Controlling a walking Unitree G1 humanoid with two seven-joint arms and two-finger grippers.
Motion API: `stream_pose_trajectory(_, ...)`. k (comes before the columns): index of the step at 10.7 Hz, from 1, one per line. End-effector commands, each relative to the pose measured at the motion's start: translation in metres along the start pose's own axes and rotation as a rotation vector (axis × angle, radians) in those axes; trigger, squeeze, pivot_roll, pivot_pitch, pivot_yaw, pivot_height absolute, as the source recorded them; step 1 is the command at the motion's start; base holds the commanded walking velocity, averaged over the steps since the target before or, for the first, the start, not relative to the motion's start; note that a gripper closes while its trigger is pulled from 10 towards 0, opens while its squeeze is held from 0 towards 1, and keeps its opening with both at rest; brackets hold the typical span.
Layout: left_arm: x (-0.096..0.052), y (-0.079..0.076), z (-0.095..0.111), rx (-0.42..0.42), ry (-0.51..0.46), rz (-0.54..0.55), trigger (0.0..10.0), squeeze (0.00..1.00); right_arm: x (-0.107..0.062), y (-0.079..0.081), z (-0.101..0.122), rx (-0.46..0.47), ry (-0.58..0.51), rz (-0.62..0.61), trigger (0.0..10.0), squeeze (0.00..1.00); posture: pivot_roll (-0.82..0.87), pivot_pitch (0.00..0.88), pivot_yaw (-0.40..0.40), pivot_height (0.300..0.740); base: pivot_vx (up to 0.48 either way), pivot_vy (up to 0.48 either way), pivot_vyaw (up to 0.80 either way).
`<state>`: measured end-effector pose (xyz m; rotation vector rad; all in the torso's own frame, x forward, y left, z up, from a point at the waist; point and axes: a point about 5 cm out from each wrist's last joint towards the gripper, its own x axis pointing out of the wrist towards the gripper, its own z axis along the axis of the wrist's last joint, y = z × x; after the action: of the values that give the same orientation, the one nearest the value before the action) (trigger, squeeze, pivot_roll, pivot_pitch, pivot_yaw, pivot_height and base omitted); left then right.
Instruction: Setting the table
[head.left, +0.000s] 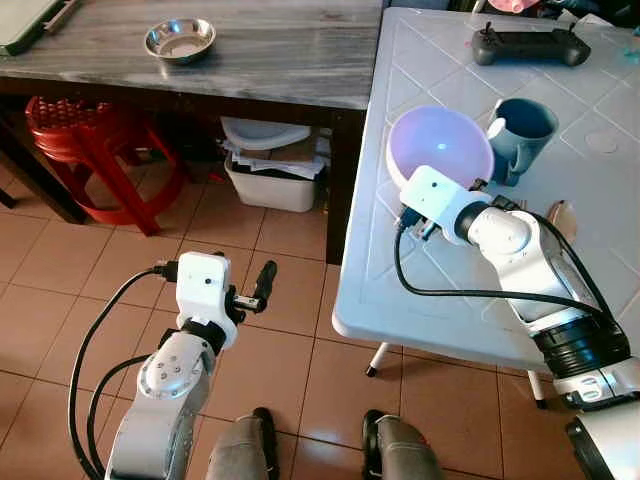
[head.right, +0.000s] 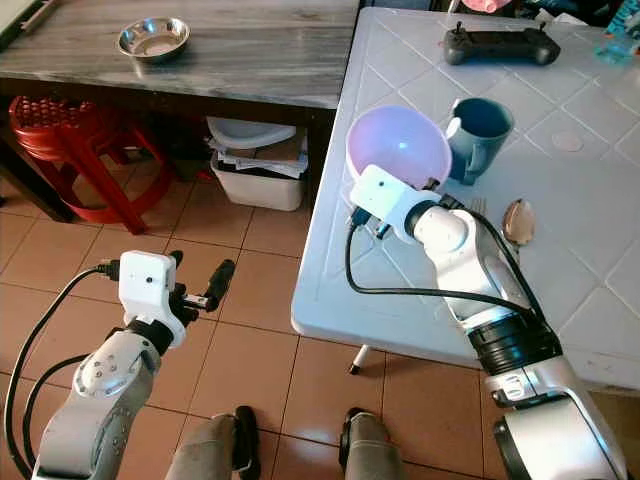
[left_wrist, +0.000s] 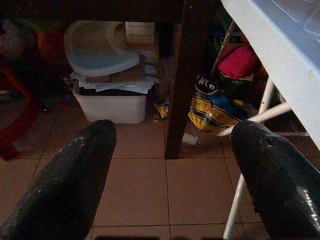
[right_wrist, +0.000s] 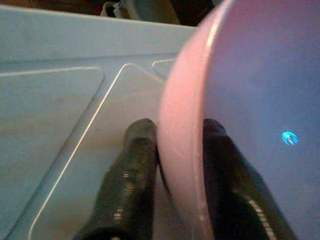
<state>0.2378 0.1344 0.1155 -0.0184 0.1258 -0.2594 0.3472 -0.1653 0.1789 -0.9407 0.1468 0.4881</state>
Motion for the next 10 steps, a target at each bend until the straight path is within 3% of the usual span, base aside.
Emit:
stream_pose_trajectory(1,-0.001,0.001,-0.004,-0.007,0.017,0.003,10.0,0.0,-0.001,0.002,-0.002,-0.018,0.002,0.013,0.0,0.0,-0.05,0.198,0.05,0.74,0.0,0.0,0.0)
stream_pose_trajectory(4,-0.001,-0.011,0.006,-0.059,-0.065,-0.098,10.0,0.0,-0.005,0.004,0.002,-0.022,-0.068,-0.041,0.0,0.0,-0.05,0.173,0.046,0.74,0.0,0.0,0.0)
stream_pose_trajectory(7,0.0,-0.013,0.006,-0.105,-0.059,-0.171,10.0,0.0,-0.009,0.001,0.012,-0.009,-0.153,-0.138,0.0,0.0,-0.05,0.167,0.041,0.74,0.0,0.0,0.0)
stream_pose_trajectory(10,0.008,0.008,0.004,-0.053,-0.06,-0.022,10.0,0.0,-0.021,0.011,0.042,0.142,-0.36,-0.246,0.0,0.0,-0.06,0.147,0.044,0.74,0.0,0.405,0.0)
